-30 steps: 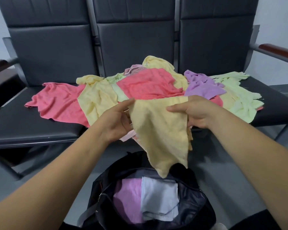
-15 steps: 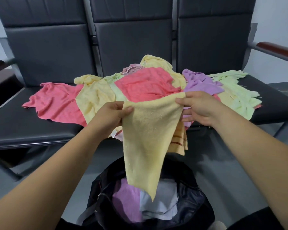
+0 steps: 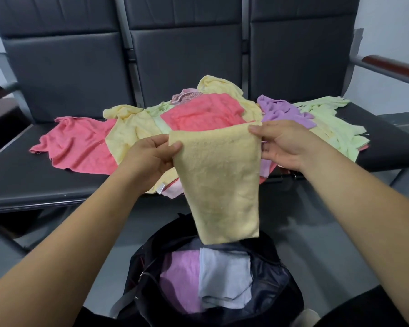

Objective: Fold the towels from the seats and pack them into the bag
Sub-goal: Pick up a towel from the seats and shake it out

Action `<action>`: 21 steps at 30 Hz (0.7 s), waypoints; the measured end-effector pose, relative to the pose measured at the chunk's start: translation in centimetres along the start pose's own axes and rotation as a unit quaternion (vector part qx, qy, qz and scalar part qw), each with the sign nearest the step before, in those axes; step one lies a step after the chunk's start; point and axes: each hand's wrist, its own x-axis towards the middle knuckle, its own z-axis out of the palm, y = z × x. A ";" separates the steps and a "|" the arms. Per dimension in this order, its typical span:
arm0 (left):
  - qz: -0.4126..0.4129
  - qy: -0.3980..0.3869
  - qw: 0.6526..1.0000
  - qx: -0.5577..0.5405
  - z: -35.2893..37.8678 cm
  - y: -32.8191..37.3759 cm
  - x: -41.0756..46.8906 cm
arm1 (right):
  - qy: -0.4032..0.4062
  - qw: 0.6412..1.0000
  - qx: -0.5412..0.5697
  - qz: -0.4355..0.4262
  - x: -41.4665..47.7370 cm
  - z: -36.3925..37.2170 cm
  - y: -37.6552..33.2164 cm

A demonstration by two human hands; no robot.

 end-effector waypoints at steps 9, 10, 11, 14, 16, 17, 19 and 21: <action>0.032 0.043 0.997 0.064 -1.3 -0.2 0.4 | -0.009 0.997 0.071 -0.014 -0.1 1.2 0.1; 0.030 0.034 0.998 0.040 -1.3 -0.1 0.3 | -0.041 0.995 0.088 -0.016 -0.2 1.3 0.0; 0.032 0.026 0.999 0.029 -1.3 -0.1 0.2 | -0.065 0.994 0.089 -0.023 -0.1 1.3 0.0; 0.047 0.033 0.998 0.035 -1.6 0.0 0.3 | -0.045 0.997 0.033 -0.046 0.1 1.2 0.0; 0.055 0.061 0.995 0.061 -1.8 0.0 0.4 | 0.027 0.998 0.005 -0.061 0.5 1.0 0.2; 0.063 0.070 0.992 0.083 -1.8 0.0 0.4 | 0.057 0.996 -0.002 -0.068 0.7 1.0 0.3; 0.078 0.080 0.988 0.110 -1.8 0.1 0.3 | 0.086 0.993 -0.009 -0.083 0.9 1.0 0.6; 0.089 0.093 0.984 0.125 -1.7 0.0 0.3 | 0.102 0.990 -0.020 -0.096 0.9 1.0 0.8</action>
